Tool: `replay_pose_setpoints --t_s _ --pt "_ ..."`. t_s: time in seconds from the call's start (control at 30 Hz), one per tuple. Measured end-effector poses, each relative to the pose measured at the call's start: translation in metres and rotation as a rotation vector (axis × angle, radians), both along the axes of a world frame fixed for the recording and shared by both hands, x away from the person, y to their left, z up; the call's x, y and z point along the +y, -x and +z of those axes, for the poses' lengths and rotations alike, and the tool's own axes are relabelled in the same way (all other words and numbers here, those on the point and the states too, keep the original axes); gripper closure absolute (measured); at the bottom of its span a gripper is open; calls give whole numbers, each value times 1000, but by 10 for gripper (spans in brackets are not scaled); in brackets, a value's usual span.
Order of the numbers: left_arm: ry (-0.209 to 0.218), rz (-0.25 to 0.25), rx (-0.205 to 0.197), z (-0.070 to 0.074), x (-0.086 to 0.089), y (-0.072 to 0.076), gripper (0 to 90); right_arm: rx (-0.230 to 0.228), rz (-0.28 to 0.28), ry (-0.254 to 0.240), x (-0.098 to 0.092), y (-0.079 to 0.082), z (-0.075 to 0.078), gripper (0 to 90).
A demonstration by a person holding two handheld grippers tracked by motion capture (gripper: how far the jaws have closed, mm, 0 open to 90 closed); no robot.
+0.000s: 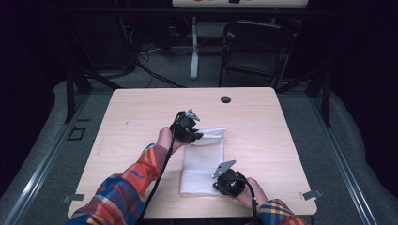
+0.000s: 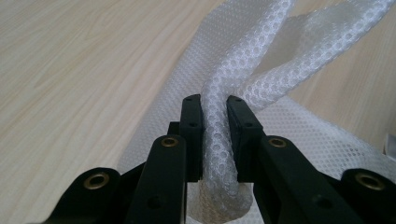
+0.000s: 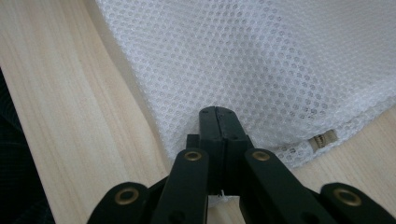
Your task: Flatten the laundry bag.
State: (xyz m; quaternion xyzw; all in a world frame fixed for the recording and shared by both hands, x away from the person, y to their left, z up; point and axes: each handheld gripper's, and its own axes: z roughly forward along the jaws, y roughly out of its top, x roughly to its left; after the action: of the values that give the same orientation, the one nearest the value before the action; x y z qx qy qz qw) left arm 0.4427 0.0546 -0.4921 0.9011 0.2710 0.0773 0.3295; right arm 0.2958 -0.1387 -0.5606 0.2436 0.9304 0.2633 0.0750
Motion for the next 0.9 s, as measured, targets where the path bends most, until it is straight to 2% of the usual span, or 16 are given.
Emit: replay_pose_setpoints --t_s 0.23,0.37,0.47,0.57,0.7,0.77,0.9 --pt "4 17 3 1 -2 -11 779 3 -8 -7 0 1 0 900" --pt "9 29 0 3 -3 -14 780 16 2 5 0 0 1 900" --pt "2 32 -7 5 -4 -15 780 35 3 -1 0 1 1 900" --pt "-7 45 -16 7 -6 -17 779 73 34 4 -2 0 2 900" --pt "-11 66 -21 9 -6 -25 774 108 61 6 -3 1 2 900" --pt "-20 78 -24 9 -7 -29 774 129 56 5 -3 4 3 900" --pt "-25 90 -16 9 -8 -38 774 146 72 21 -2 5 4 900"
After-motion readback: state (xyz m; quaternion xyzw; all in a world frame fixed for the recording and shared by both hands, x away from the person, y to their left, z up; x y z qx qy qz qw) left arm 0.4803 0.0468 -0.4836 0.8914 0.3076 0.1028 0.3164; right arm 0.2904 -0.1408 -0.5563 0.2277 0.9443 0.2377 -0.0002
